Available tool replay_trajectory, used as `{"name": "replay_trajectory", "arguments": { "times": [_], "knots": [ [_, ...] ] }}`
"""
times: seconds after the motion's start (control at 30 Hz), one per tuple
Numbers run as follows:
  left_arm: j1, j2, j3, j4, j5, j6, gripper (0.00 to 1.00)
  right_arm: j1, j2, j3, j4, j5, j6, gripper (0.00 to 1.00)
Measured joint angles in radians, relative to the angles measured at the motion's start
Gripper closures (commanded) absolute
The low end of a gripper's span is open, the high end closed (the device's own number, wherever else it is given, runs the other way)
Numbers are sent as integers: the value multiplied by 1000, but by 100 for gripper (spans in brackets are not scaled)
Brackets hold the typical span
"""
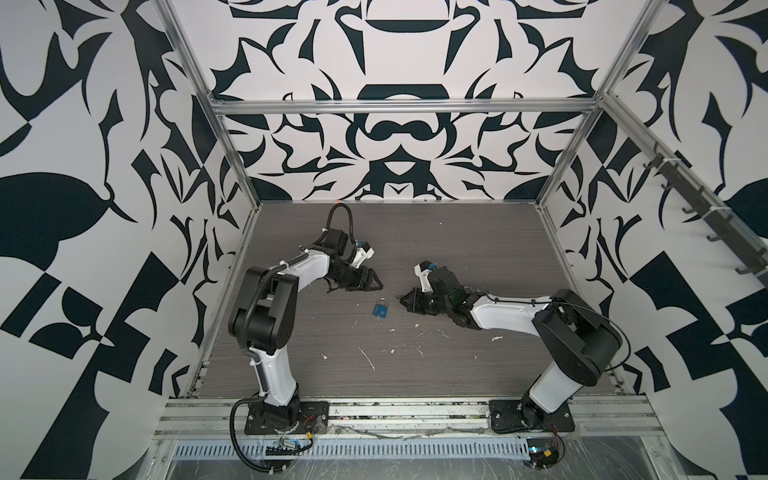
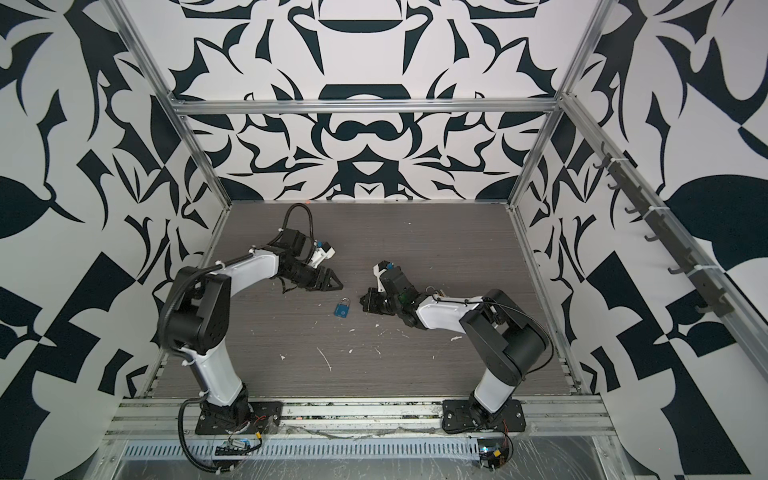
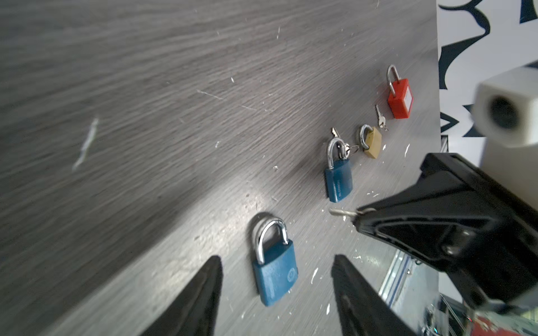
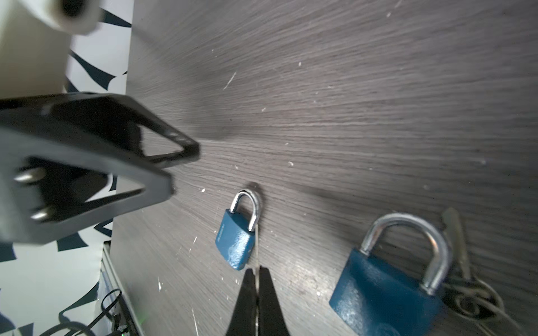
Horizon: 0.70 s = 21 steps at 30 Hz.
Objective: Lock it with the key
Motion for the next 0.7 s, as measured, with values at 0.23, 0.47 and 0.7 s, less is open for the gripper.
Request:
{"name": "replay_trajectory", "arguments": {
  "times": [0.23, 0.47, 0.7],
  "knots": [
    [-89, -439, -292, 286, -238, -208, 0, 43, 72, 46, -25, 107, 33, 100],
    [-115, -648, -436, 364, -369, -307, 0, 85, 119, 66, -11, 210, 80, 91],
    [-114, -707, -509, 382, -400, -338, 0, 129, 146, 69, 16, 279, 119, 86]
  ]
}}
